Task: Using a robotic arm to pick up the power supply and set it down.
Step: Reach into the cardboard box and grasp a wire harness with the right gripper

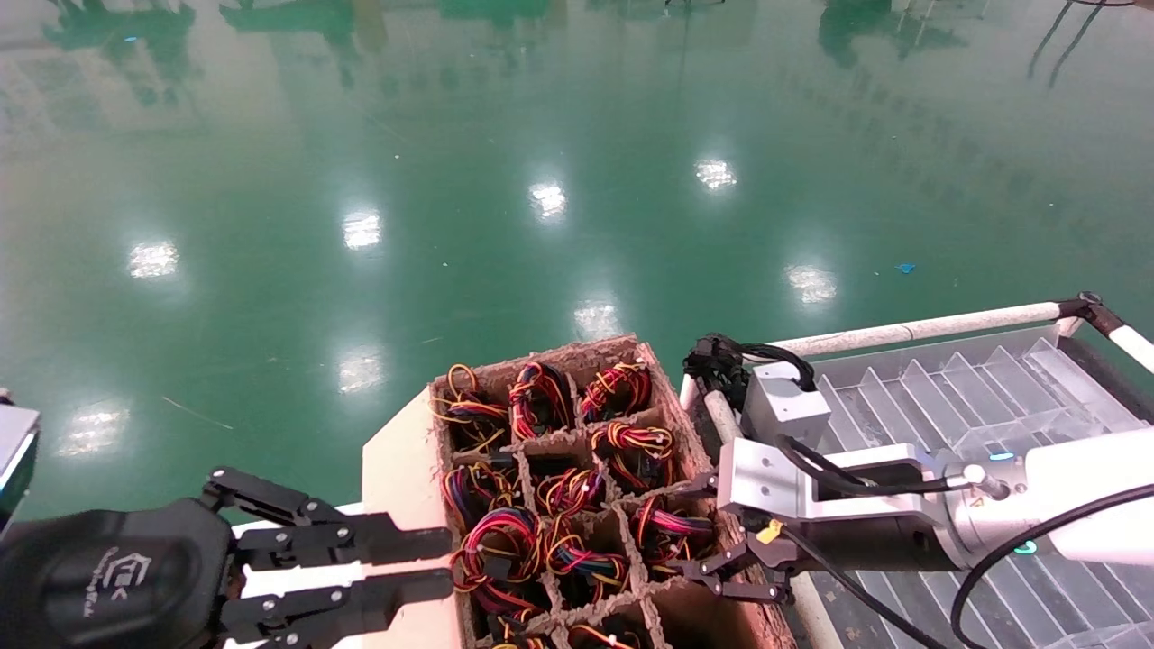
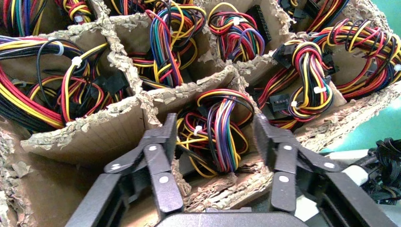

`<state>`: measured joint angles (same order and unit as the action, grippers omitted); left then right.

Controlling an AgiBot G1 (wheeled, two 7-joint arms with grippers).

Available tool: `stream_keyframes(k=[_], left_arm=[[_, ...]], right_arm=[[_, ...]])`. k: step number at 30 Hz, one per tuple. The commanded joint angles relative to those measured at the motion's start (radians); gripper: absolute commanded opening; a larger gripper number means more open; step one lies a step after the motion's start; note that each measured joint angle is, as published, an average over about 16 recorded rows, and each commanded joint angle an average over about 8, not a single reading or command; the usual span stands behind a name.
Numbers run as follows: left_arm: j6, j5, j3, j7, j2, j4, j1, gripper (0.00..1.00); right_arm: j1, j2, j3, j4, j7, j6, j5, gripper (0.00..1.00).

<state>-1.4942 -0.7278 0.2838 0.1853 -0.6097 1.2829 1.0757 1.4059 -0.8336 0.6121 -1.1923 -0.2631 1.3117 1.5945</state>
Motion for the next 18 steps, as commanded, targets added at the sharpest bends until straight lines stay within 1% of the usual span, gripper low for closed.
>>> stream_keyframes(k=[1, 18], left_arm=[[0.000, 0.000, 0.000, 0.000, 0.000, 0.000, 0.000, 1.00], [0.001, 0.001, 0.001, -0.001, 0.001, 0.000, 0.000, 1.00]], right_arm=[[0.000, -0.001, 0.000, 0.005, 0.002, -0.001, -0.001, 0.00], [0.002, 0.009, -0.003, 0.012, -0.003, 0.004, -0.003, 0.00]])
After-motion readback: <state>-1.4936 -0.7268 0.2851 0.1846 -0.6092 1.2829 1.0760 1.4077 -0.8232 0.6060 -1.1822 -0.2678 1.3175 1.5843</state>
